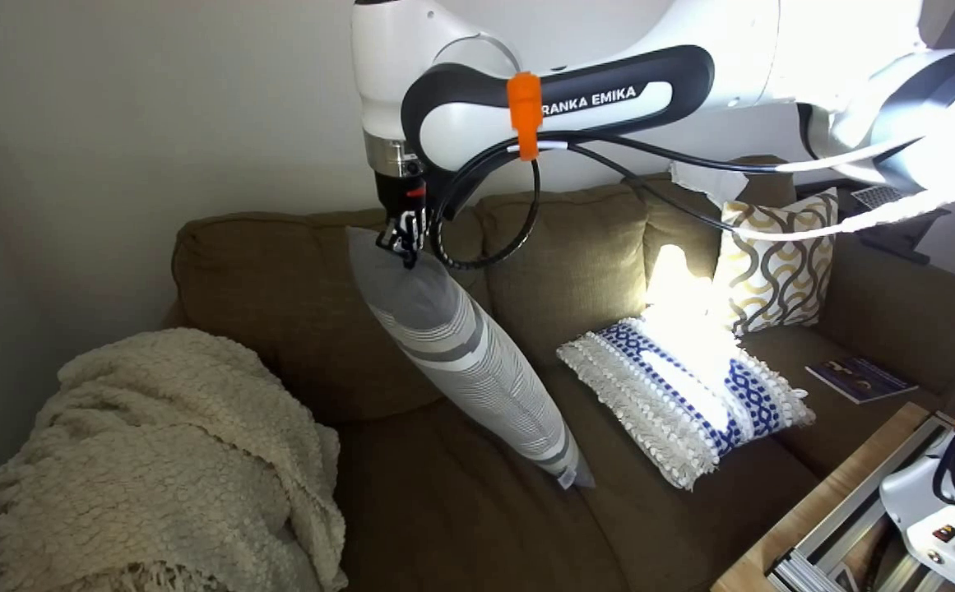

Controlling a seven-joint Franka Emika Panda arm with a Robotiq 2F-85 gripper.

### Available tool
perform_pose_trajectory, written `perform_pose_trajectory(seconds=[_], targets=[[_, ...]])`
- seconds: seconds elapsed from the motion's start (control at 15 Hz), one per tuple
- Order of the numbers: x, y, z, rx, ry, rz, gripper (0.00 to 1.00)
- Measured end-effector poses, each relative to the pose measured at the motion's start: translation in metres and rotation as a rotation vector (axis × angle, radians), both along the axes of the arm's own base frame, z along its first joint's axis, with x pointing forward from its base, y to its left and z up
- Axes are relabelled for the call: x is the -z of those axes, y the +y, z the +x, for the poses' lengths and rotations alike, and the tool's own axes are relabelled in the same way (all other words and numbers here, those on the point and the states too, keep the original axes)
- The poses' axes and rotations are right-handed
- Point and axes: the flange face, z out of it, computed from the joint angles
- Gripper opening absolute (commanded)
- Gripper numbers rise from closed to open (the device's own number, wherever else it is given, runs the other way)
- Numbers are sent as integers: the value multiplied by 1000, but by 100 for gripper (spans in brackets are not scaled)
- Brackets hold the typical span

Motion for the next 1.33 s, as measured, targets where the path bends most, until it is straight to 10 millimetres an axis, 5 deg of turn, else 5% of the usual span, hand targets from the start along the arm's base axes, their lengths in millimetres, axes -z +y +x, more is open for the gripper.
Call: perform_pose_trajectory(seconds=[0.07, 0.67, 1.0, 1.33], targets=[[-1, -3, 3, 16, -4, 4, 33], [-39, -51, 43, 107, -58, 38, 99], [-43, -127, 77, 196, -92, 1, 100], [-23, -212, 92, 274, -86, -58, 100]])
